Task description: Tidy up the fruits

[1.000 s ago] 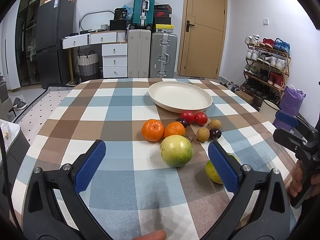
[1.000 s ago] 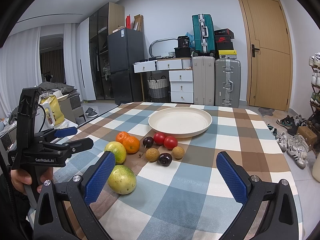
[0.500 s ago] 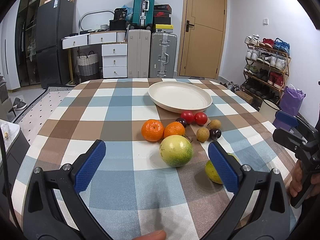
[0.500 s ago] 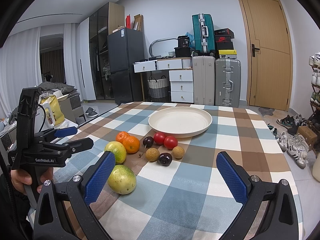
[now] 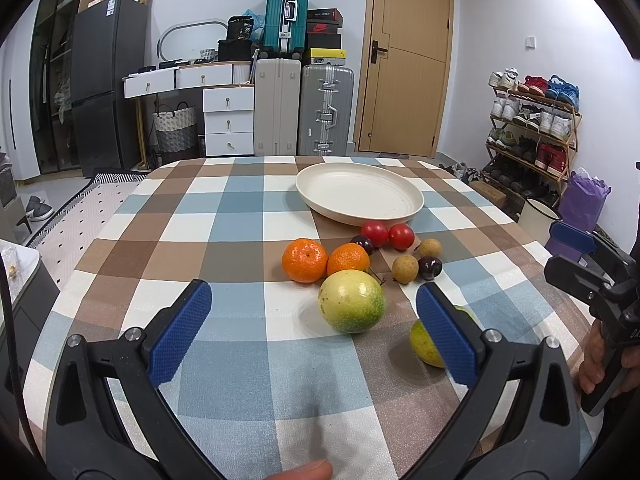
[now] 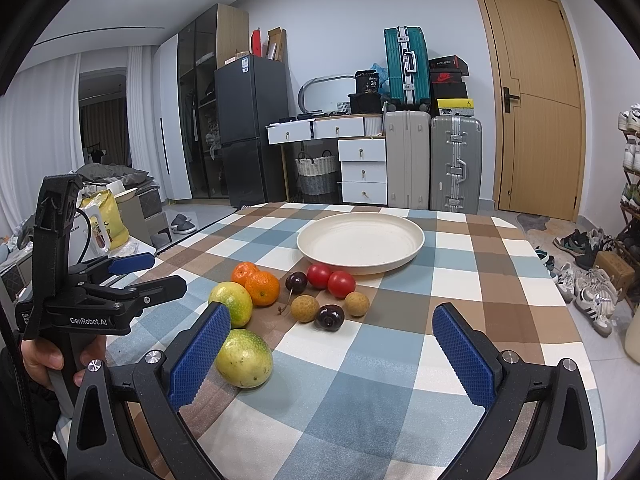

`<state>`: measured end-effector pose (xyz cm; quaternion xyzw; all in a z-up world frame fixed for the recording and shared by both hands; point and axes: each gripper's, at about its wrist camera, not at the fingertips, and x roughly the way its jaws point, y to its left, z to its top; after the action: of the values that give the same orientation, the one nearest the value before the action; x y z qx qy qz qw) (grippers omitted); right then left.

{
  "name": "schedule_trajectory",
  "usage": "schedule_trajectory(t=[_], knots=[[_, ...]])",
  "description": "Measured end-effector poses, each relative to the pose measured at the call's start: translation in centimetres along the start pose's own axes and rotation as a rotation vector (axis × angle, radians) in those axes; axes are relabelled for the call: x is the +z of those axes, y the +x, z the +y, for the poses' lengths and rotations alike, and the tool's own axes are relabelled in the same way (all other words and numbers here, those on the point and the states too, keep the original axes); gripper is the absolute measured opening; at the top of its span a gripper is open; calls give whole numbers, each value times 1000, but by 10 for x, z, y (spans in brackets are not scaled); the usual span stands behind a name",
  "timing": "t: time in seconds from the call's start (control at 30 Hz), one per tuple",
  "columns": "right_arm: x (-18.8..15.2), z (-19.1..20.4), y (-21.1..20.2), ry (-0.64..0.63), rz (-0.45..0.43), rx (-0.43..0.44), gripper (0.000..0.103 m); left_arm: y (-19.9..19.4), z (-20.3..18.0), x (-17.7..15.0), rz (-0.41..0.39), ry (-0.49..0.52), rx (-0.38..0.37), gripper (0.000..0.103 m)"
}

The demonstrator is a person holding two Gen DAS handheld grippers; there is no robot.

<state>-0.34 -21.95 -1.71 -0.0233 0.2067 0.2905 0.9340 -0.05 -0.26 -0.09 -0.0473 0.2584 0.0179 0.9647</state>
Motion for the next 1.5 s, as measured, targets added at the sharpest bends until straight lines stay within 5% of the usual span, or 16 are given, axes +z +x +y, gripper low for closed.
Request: schedule_trajectory(t=[0.8,1.5], knots=[[-2,-3,8,0,40,4,103,0,-9,1,3,30,-17,102],[0,6,34,60,239,75,102,10,-3,4,80,24,-29,102]])
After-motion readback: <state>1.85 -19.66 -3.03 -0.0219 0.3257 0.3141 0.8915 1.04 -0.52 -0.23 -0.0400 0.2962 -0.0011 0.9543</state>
